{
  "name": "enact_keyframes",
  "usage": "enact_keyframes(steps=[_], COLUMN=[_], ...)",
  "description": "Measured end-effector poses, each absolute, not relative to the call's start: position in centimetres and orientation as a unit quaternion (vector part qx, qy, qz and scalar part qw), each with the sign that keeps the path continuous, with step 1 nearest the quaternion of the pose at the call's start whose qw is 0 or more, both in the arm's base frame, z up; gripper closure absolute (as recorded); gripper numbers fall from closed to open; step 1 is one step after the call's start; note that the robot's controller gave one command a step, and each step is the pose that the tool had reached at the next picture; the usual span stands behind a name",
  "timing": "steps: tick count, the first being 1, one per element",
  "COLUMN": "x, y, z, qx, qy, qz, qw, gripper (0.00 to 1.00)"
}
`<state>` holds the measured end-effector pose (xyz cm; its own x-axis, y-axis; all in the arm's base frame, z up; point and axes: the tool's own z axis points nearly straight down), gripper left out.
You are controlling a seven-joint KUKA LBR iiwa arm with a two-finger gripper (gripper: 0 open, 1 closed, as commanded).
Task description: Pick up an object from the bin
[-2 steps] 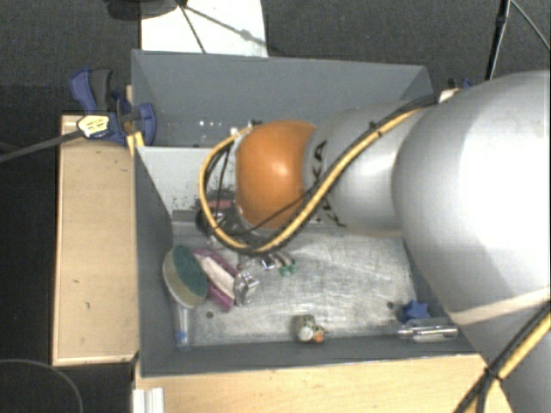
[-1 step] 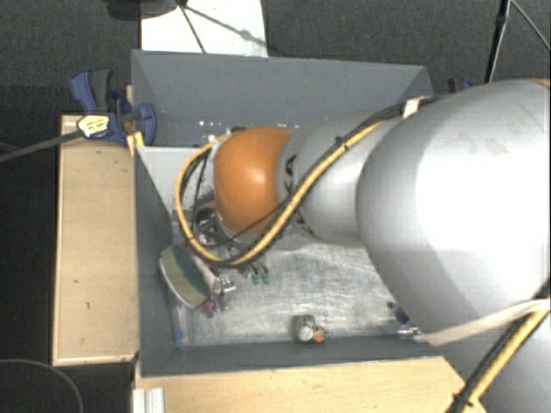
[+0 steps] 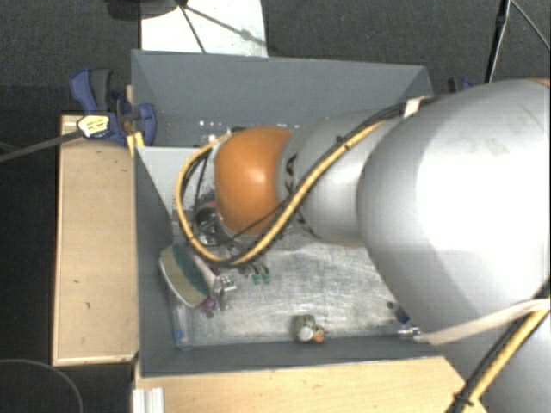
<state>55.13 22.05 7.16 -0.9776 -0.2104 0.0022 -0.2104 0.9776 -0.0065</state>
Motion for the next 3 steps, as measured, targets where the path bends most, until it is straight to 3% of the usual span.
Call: enact_keyframes(steps=[1, 2, 3], x=[55.0, 54.8, 51.2], y=[14.2, 14.5, 18.1], z=[20.1, 19.7, 7.2], qx=[0.188, 0.19, 0.277], qy=[-0.982, -0.982, -0.961], qz=[0.0, 0.0, -0.001], qw=[-0.005, -0.001, -0.005], gripper=[1.0, 0.0, 0.0])
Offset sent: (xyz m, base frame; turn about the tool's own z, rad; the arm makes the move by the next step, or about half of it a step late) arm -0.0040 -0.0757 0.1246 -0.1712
